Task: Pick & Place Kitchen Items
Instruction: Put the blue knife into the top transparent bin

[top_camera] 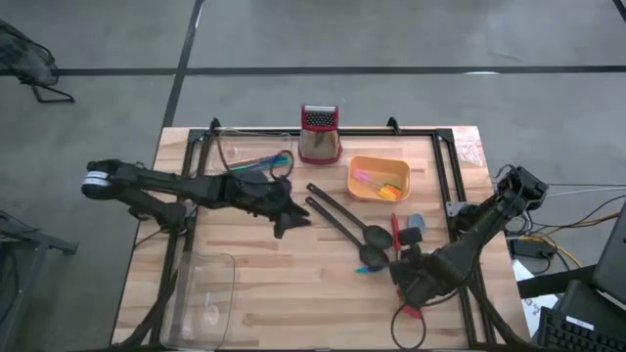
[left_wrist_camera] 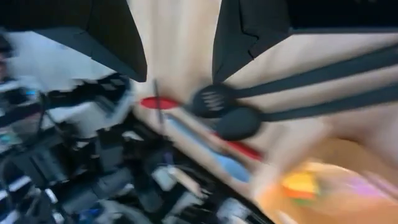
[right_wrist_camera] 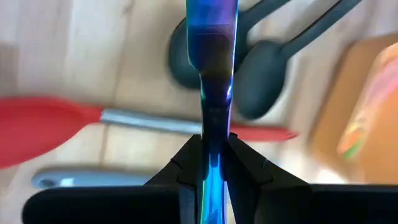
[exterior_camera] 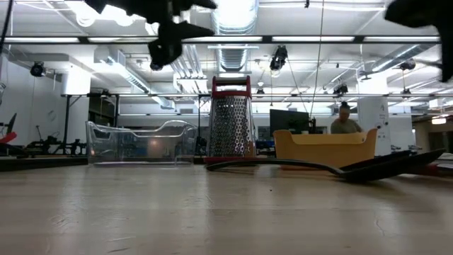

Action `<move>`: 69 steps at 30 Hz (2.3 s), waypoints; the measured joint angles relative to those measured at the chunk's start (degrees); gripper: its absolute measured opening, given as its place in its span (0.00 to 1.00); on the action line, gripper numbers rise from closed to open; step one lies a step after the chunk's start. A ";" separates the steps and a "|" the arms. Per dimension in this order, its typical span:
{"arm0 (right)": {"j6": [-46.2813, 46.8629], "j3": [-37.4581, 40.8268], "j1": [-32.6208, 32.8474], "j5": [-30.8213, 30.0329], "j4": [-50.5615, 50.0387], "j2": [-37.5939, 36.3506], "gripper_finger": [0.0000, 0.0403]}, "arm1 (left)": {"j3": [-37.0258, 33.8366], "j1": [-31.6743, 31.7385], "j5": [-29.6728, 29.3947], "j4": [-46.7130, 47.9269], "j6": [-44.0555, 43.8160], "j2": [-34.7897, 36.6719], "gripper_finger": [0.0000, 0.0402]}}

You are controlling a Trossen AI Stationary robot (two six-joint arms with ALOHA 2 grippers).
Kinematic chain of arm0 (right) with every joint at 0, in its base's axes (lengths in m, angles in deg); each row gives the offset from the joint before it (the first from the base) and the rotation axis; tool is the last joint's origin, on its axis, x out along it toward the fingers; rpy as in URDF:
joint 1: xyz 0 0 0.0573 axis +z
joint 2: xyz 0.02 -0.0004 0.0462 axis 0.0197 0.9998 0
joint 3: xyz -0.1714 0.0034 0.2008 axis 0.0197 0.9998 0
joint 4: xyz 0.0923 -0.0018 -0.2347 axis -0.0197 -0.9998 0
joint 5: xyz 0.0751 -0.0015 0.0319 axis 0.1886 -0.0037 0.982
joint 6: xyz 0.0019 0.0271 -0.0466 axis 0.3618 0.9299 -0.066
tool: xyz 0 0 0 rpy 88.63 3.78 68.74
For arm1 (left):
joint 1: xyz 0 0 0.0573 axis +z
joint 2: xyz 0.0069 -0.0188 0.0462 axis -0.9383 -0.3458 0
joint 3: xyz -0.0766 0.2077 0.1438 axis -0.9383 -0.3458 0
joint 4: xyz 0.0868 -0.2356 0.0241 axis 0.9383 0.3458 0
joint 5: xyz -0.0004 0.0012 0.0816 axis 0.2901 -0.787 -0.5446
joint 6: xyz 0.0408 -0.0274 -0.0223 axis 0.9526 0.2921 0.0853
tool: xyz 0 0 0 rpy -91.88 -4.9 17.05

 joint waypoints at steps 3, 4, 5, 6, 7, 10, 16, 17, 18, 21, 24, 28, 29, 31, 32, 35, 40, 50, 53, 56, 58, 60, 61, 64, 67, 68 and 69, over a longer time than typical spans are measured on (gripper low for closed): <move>-4.27 -3.28 -1.93 -3.92 -1.19 0.35 0.10 | 0.09 0.00 4.38 -7.32 -4.41 -4.64 0.47; -5.76 -4.13 -2.65 -5.20 -1.13 0.39 0.10 | 0.09 0.00 5.51 -9.68 -6.07 -6.08 0.47; -7.27 -4.94 -3.37 -6.32 -1.10 0.48 0.10 | 0.09 0.00 6.56 -11.76 -7.66 -7.45 0.47; -8.88 -5.75 -4.10 -7.12 -1.18 0.72 0.10 | 0.11 0.00 7.34 -13.30 -9.09 -8.72 0.47; -10.41 -6.51 -4.94 -7.73 -1.18 0.97 0.10 | 0.29 0.00 7.86 -14.05 -10.03 -9.96 0.47; -15.36 -8.32 -7.18 -8.34 -1.02 1.92 0.10 | 1.51 0.02 8.36 -14.50 -11.55 -13.08 0.47; -23.96 -11.18 -10.94 -10.71 -0.90 5.56 0.10 | 5.45 0.02 11.95 -14.55 -12.69 -18.07 0.47; -24.69 -11.57 -11.48 -11.72 -0.94 5.95 0.10 | 6.16 0.02 12.12 -14.53 -12.69 -18.81 0.47; -25.52 -11.99 -11.92 -12.53 -0.96 6.36 0.10 | 6.69 0.02 12.14 -14.54 -12.69 -19.46 0.47; -26.99 -12.81 -13.36 -14.27 -0.92 6.95 0.10 | 7.78 0.02 12.34 -13.94 -12.70 -21.13 0.47; -28.63 -13.05 -14.76 -15.85 -0.47 6.81 0.10 | 8.62 0.07 13.56 -13.70 -12.61 -22.70 0.47; -29.27 -13.12 -16.51 -16.02 -0.50 6.73 0.10 | 9.62 0.02 15.23 -13.35 -11.90 -24.12 0.47; -29.65 -13.18 -16.78 -16.02 -0.50 6.73 0.10 | 9.62 0.02 15.26 -13.24 -11.75 -24.28 0.47; -30.26 -13.20 -17.01 -16.02 -0.37 6.73 0.10 | 9.53 0.02 15.25 -12.93 -11.07 -24.34 0.46; -30.47 -13.20 -17.13 -16.02 -0.37 6.73 0.10 | 9.53 0.02 15.24 -12.82 -10.61 -24.34 0.45; -30.48 -13.20 -17.45 -16.02 -0.02 6.73 0.10 | 9.55 0.02 15.25 -11.42 -9.78 -24.27 0.40; -31.32 -13.40 -17.60 -17.22 1.01 6.73 0.12 | 9.55 0.02 15.31 -10.41 -8.88 -24.25 0.27; -32.85 -13.75 -17.56 -17.07 1.97 6.73 0.15 | 9.51 0.02 15.96 -9.45 -5.99 -24.25 0.02; -31.52 -13.75 -17.56 -16.95 2.18 6.73 0.21 | 9.51 0.00 15.04 -8.11 -4.83 -24.00 0.01; -29.53 -13.75 -17.54 -16.88 2.04 6.43 0.27 | 9.49 0.00 13.24 -3.78 -2.46 -23.11 0.01; -28.64 -13.75 -17.53 -16.90 1.93 6.13 0.30 | 9.40 0.00 11.09 0.78 -0.83 -21.96 0.01; -28.52 -13.75 -17.31 -16.88 1.74 5.83 0.34 | 9.40 0.03 8.20 5.40 0.90 -20.39 0.01; -28.52 -13.75 -17.23 -16.90 1.80 5.78 0.35 | 9.40 0.07 6.51 8.25 1.51 -19.42 0.01; -28.56 -13.75 -16.77 -16.87 1.93 5.27 0.40 | 9.40 0.09 -0.22 15.69 3.69 -15.97 0.01; -27.95 -13.75 -16.11 -16.87 2.05 4.69 0.44 | 9.40 0.09 -8.21 24.13 6.67 -11.63 0.01; -27.44 -13.75 -15.98 -16.87 2.25 4.59 0.45 | 9.40 0.13 -11.94 27.69 7.40 -9.94 0.01; -26.90 -13.75 -15.78 -16.87 2.32 4.38 0.46 | 9.40 0.34 -15.82 31.49 8.18 -8.17 0.01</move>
